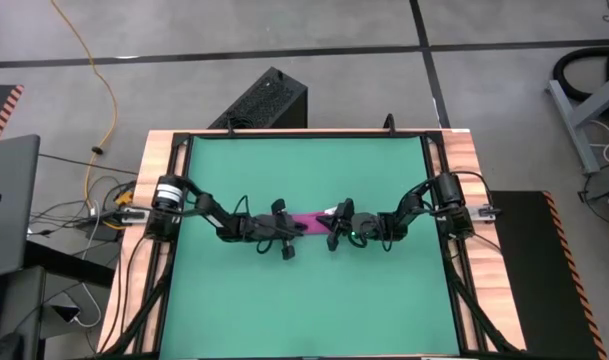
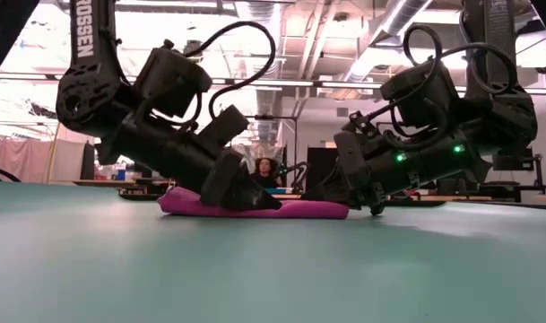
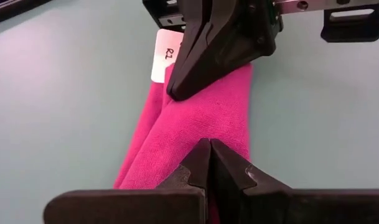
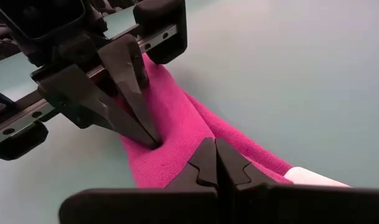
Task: Roll towel into tight, uniform cylinder
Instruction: Roll the pink towel
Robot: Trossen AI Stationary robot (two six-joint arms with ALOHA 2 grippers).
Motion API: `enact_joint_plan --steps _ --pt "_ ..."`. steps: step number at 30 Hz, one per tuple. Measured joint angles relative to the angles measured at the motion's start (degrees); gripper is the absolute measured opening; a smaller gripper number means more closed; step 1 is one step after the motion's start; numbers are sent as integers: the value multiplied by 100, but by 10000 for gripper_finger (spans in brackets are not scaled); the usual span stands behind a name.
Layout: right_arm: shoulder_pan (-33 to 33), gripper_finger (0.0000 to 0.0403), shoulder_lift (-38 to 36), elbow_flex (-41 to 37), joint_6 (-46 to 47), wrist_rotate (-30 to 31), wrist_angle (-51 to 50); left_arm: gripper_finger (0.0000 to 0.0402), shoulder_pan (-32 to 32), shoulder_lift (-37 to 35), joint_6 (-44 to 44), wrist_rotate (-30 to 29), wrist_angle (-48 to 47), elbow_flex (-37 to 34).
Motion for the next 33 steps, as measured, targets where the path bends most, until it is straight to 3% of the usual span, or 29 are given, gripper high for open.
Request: enact_joint_plan --steps 6,17,28,33 --pt "83 7 -166 -32 -140 102 81 0 -13 53 -122 6 -93 -56" --pt "303 7 -1364 -45 -1128 465 -12 0 -13 53 -179 37 -132 -81" --pt "276 7 -570 747 -1379 201 -193 0 -13 64 -245 61 -44 -83" --pt "122 7 -43 855 -880 237 -73 0 -9 64 -319 192 -14 -94"
